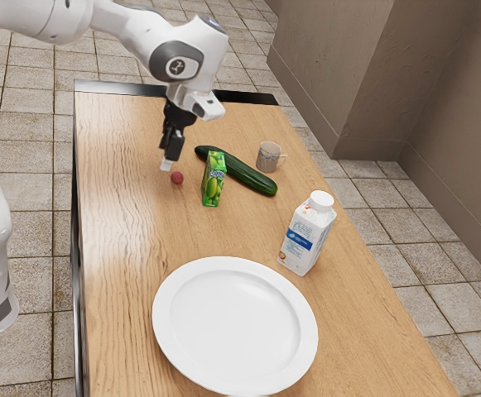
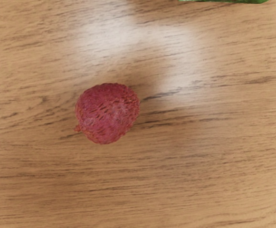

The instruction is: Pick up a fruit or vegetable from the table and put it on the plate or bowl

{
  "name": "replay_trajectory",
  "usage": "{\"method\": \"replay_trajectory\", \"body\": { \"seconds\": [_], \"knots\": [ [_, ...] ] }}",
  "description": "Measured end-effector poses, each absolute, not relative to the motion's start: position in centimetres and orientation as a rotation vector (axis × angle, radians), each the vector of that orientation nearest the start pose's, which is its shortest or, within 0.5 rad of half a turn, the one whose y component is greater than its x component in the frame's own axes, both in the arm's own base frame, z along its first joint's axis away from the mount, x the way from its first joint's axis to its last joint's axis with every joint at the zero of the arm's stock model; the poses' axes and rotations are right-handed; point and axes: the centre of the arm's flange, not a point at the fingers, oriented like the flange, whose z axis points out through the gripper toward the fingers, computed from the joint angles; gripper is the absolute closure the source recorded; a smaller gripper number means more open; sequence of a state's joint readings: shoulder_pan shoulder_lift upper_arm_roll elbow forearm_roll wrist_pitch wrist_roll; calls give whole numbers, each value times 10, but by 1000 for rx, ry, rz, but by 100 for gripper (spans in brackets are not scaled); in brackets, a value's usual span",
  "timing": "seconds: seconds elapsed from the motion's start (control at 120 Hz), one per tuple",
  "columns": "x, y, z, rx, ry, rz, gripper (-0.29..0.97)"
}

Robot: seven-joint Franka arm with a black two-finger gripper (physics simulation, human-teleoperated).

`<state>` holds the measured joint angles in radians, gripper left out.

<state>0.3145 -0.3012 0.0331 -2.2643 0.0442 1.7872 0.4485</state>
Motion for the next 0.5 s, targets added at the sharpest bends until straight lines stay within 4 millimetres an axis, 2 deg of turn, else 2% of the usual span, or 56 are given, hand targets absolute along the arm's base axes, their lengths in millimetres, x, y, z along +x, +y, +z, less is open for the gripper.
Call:
{"method": "replay_trajectory", "body": {
  "seconds": [0.183, 0.5],
  "knots": [
    [413, 162, 456, -3192, 144, 294, 0],
    [420, 159, 438, -3233, 129, 297, 0]
  ]
}}
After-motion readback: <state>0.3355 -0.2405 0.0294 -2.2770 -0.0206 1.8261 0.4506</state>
